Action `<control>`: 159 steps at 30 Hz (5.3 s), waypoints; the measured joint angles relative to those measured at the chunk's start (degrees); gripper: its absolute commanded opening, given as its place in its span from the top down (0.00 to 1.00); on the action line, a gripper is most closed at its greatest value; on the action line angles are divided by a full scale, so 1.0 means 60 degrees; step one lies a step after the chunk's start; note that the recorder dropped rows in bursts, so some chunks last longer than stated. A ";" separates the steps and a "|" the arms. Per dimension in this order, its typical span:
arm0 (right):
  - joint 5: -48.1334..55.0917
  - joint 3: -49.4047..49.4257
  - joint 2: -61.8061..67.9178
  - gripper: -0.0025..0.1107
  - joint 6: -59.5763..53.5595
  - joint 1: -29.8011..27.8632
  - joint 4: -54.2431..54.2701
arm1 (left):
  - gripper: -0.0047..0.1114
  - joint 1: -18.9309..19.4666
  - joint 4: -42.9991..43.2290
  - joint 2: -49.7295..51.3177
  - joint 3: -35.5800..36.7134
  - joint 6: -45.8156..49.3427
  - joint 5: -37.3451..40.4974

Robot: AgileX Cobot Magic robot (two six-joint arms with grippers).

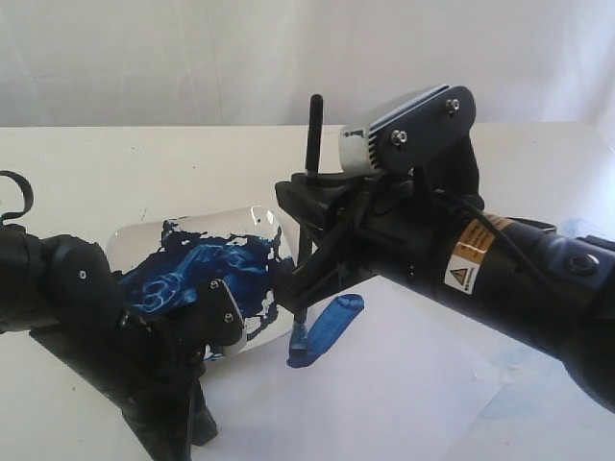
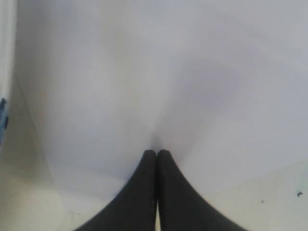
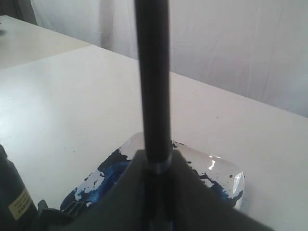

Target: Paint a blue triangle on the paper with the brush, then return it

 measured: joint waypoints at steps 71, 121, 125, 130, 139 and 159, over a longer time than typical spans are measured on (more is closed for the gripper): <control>-0.0183 0.0000 0.0779 0.98 -0.0109 0.0000 0.0212 | 0.96 0.0000 0.0000 0.0000 0.0000 0.0000 0.0000; 0.1500 0.0000 -0.0316 0.98 -0.5515 0.0000 0.5381 | 0.96 0.0000 0.0000 0.0000 0.0000 0.0000 0.0000; 0.1500 0.0000 -0.0316 0.98 -0.5537 0.0000 0.5451 | 0.96 0.0000 0.0000 0.0000 0.0000 0.0000 0.0000; 0.1542 0.0000 -0.0316 0.98 -0.6250 0.0000 0.6053 | 0.96 0.0000 0.0000 0.0000 0.0000 0.0000 0.0000; 0.1542 0.0000 -0.0316 0.98 -0.7515 0.0000 0.7295 | 0.96 0.0000 0.0000 0.0000 0.0000 0.0000 0.0000; 0.0566 0.0000 -0.1550 0.98 -1.2172 0.0000 1.1971 | 0.96 0.0000 0.0000 0.0000 0.0000 0.0000 0.0000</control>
